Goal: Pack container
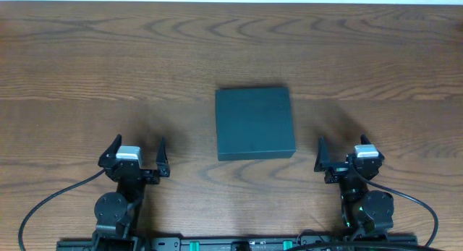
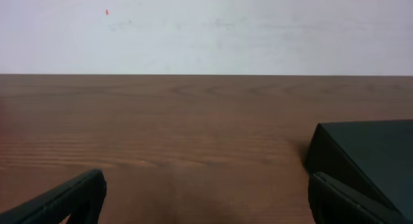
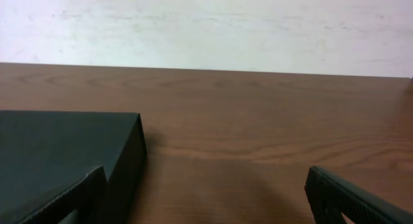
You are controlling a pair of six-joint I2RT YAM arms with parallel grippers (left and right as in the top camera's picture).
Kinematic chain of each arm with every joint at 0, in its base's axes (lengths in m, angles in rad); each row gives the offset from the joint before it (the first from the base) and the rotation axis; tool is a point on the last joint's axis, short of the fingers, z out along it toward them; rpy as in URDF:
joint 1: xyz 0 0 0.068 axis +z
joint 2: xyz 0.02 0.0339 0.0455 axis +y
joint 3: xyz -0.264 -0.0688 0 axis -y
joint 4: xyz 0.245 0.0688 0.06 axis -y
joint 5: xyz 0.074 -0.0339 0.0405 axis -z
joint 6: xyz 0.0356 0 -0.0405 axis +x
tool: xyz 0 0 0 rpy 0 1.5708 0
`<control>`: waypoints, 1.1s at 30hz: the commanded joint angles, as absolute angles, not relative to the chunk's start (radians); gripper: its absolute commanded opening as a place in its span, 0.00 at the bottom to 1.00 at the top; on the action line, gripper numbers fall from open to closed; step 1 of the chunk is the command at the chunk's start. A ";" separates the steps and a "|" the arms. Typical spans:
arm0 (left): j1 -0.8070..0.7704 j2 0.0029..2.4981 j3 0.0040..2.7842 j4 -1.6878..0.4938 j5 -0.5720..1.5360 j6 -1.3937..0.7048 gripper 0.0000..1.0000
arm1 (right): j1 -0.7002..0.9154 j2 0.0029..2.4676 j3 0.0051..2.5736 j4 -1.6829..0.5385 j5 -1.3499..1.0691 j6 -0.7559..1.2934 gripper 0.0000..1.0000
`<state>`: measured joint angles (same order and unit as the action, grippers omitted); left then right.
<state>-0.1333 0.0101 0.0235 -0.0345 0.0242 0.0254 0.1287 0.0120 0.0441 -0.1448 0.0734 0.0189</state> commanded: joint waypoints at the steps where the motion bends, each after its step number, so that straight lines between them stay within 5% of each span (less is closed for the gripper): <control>1: -0.137 0.002 0.004 -0.073 0.027 -0.004 0.98 | 0.118 0.005 0.039 -0.145 0.064 0.037 0.99; 33: -0.137 0.004 0.004 -0.071 0.027 -0.017 0.98 | 0.118 0.005 0.039 -0.145 0.064 0.037 0.99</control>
